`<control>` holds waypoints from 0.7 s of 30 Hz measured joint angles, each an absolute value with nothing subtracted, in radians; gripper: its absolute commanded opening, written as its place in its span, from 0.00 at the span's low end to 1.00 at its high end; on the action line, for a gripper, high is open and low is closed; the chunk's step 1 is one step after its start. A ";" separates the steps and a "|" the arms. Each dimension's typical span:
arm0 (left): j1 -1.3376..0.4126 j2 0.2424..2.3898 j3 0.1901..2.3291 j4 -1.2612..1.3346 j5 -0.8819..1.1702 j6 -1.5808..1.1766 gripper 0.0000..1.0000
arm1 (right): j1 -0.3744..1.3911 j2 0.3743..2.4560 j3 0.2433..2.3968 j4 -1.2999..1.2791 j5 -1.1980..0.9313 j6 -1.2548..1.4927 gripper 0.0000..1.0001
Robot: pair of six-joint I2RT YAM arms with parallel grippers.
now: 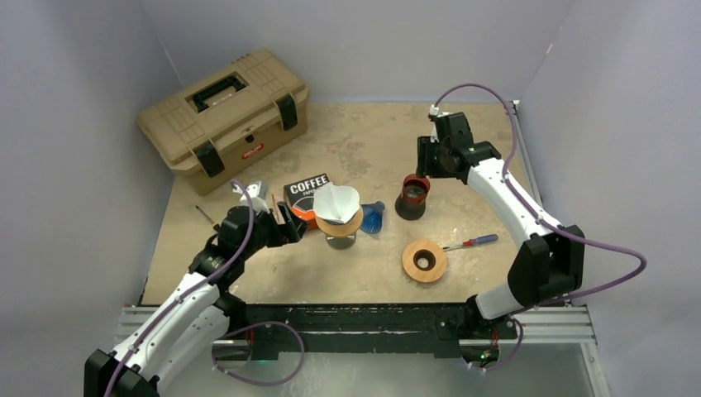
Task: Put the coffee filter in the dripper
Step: Move the coffee server to the center of the board.
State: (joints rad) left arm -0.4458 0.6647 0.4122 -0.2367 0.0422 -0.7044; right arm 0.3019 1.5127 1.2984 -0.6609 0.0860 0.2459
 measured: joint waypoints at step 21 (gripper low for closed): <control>-0.616 0.569 0.263 -0.011 0.079 -0.537 0.61 | 0.302 1.433 1.275 -0.562 -0.066 0.253 0.62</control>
State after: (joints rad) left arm -0.6155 0.5694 0.2630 -0.0113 0.0788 -0.5369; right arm 0.3019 1.4326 1.2751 -0.5625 -0.0658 0.2531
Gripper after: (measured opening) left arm 0.633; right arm 0.617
